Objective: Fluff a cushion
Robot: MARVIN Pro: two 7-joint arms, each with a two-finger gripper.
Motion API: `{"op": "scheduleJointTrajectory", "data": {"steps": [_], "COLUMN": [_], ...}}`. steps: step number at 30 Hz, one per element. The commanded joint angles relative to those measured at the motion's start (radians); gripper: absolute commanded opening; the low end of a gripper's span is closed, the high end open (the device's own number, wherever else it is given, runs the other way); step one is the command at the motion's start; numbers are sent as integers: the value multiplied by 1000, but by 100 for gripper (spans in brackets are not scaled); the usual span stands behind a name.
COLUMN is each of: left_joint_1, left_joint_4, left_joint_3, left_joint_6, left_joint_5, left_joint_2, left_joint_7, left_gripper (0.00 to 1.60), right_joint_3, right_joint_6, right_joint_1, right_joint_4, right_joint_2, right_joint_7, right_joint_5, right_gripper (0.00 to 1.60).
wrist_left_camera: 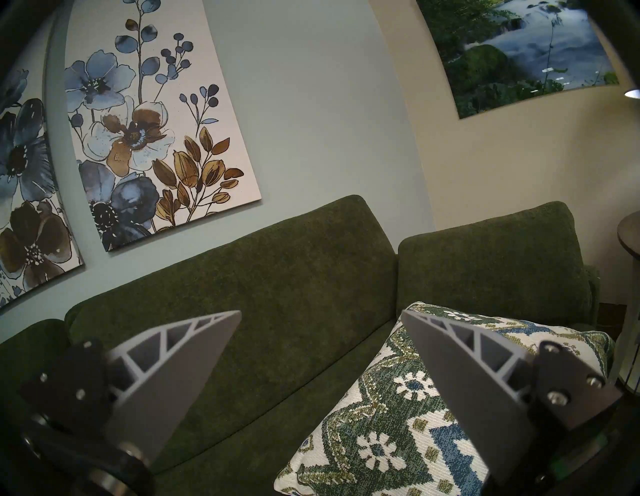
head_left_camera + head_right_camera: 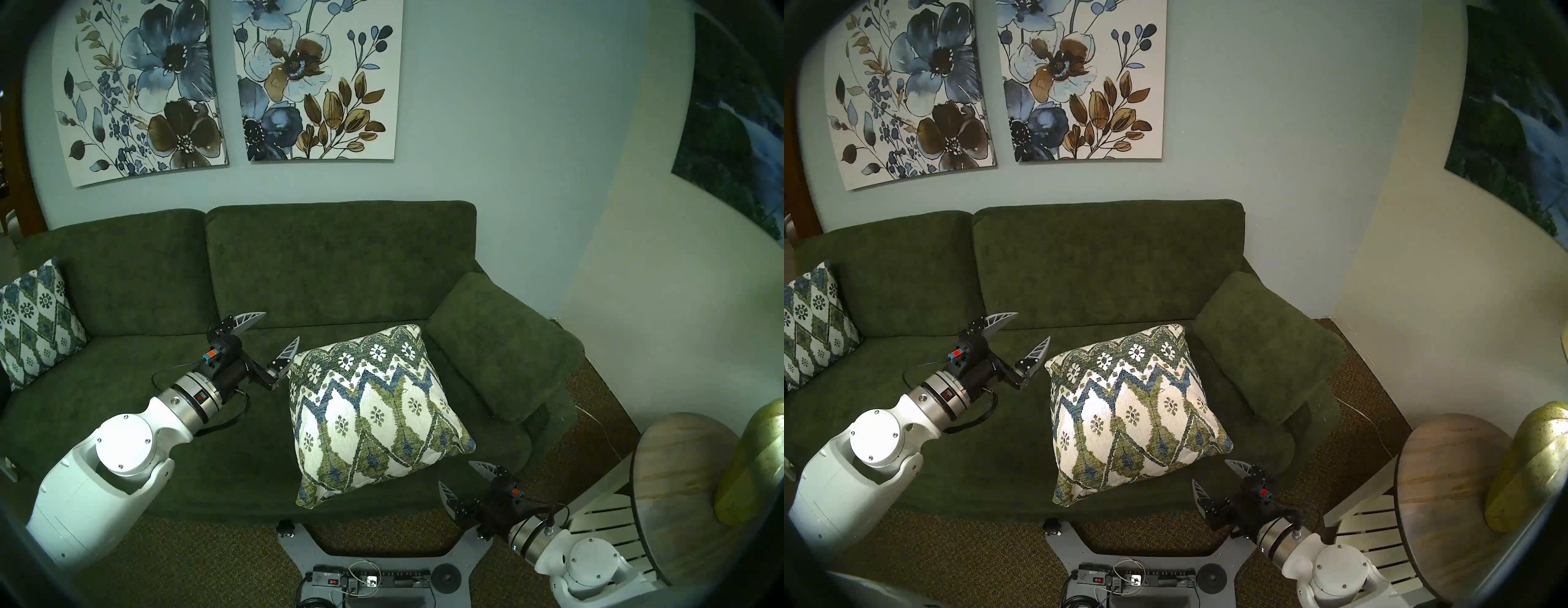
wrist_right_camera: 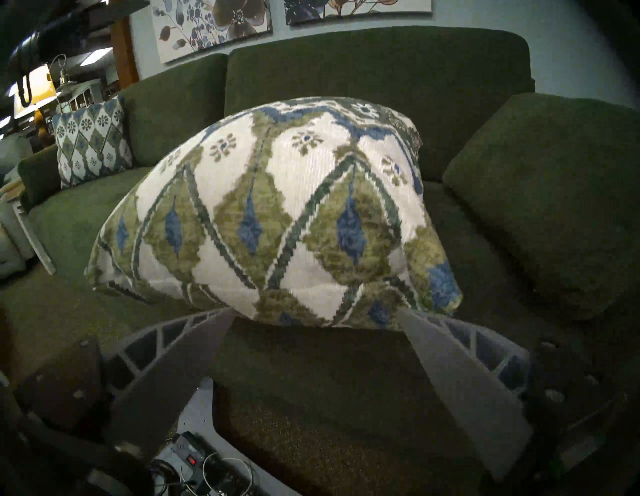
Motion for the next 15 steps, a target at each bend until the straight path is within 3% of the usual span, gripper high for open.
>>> {"op": "scheduleJointTrajectory", "data": {"steps": [1, 9, 12, 15], "left_joint_1": [-1, 0, 0, 0], "left_joint_4": [-5, -5, -5, -5], "left_joint_3": [-2, -1, -1, -1], "left_joint_6": [-4, -5, -6, -5], "left_joint_5": [0, 0, 0, -1], "left_joint_2": [1, 2, 3, 3], "left_joint_7": [-1, 0, 1, 1], "left_gripper": [160, 160, 160, 160], "right_joint_3": [40, 74, 51, 33], "right_joint_6": [-14, -34, -47, -20], "right_joint_1": [120, 126, 185, 205], "right_joint_4": [18, 18, 130, 162], "right_joint_2": [13, 53, 44, 33], "right_joint_7": [29, 100, 145, 131], "right_joint_5": [32, 81, 102, 80], "right_gripper": [160, 160, 160, 160]}}
